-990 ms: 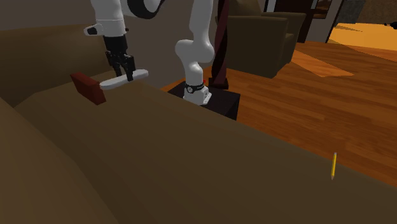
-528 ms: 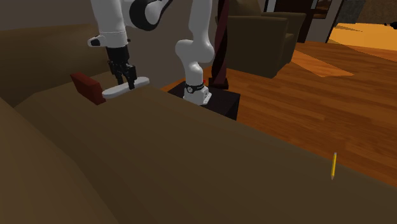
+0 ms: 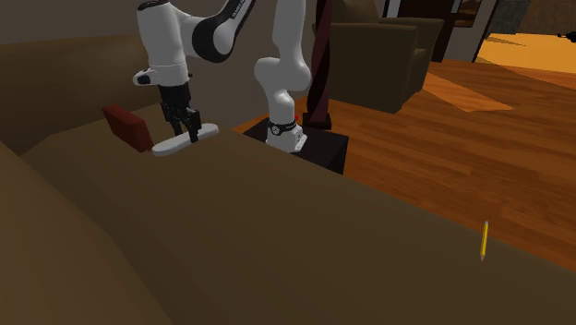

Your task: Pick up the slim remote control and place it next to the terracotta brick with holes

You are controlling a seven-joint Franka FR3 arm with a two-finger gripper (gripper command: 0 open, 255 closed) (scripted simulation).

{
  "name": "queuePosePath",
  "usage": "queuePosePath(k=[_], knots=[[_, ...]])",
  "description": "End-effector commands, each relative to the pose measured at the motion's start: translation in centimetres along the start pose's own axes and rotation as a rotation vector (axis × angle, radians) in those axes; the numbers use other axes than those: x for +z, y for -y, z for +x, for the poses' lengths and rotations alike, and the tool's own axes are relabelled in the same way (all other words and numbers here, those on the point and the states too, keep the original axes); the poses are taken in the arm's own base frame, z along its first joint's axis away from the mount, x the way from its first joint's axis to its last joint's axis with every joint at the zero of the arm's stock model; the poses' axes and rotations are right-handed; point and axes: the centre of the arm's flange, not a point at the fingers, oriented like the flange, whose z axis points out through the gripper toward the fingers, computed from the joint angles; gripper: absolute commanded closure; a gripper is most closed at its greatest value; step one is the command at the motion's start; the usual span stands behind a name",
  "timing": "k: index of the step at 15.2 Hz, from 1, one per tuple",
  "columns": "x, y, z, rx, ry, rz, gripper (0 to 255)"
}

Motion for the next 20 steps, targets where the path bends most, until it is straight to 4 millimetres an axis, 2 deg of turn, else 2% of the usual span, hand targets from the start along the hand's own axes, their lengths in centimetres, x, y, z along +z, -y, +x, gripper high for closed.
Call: queuePosePath(k=[1,9,10,15,19,20], knots=[[1.3,0.0,-0.1,0.000,-0.001,0.000,255],[1.3,0.0,-0.1,0.000,-0.001,0.000,255],[1.3,0.0,-0.1,0.000,-0.001,0.000,0],[1.3,0.0,-0.1,0.000,-0.001,0.000,0],[-3.7,0.0,-0.1,0.000,-0.001,0.000,0],[-3.7,0.0,-0.1,0.000,-0.001,0.000,0]])
